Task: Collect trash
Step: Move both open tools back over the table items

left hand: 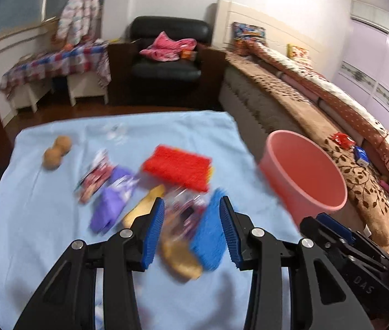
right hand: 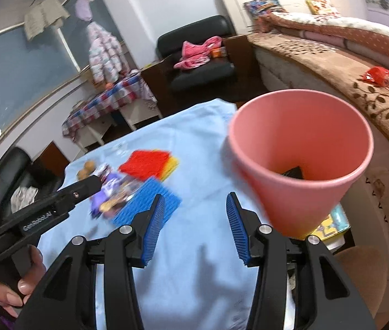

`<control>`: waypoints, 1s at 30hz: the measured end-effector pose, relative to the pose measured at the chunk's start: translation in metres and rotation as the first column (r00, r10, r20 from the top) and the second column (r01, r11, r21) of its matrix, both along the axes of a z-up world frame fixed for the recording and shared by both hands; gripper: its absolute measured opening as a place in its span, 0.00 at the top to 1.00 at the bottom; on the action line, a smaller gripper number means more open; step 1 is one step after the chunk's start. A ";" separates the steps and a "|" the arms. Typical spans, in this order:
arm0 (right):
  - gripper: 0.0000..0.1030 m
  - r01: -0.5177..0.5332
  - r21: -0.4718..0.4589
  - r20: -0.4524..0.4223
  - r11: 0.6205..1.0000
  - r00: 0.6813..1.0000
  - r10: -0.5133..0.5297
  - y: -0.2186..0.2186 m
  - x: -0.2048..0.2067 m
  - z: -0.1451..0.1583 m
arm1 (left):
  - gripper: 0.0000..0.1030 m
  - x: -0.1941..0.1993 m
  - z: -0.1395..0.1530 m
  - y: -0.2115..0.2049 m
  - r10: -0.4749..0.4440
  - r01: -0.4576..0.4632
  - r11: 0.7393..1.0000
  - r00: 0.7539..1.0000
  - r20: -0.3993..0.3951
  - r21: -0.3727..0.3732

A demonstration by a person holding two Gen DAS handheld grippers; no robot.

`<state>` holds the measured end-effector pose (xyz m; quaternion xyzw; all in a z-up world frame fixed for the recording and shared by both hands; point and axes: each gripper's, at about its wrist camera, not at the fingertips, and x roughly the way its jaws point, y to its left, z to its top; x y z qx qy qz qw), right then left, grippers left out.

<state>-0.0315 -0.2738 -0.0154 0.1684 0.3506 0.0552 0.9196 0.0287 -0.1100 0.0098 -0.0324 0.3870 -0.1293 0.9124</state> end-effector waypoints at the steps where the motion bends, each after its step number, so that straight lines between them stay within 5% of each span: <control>1: 0.54 -0.015 0.003 -0.005 1.000 1.000 0.015 0.007 -0.003 0.000 | 0.60 -0.004 -0.002 0.008 0.011 -0.011 1.000 1.000 -0.005 -0.003; 9: 0.54 -0.112 -0.038 0.020 0.993 0.993 0.113 0.046 -0.029 0.014 | 0.60 -0.039 0.000 0.057 0.089 -0.088 0.996 0.996 0.027 -0.023; 17: 0.54 -0.172 -0.046 0.011 0.984 0.985 0.173 0.069 -0.044 0.023 | 0.60 -0.053 -0.008 0.081 0.131 -0.132 0.989 0.991 -0.027 -0.068; 30: 0.54 -0.222 0.025 -0.045 0.975 0.974 0.223 0.084 -0.034 0.010 | 0.65 -0.015 -0.016 0.097 0.117 -0.117 0.991 0.993 -0.015 -0.060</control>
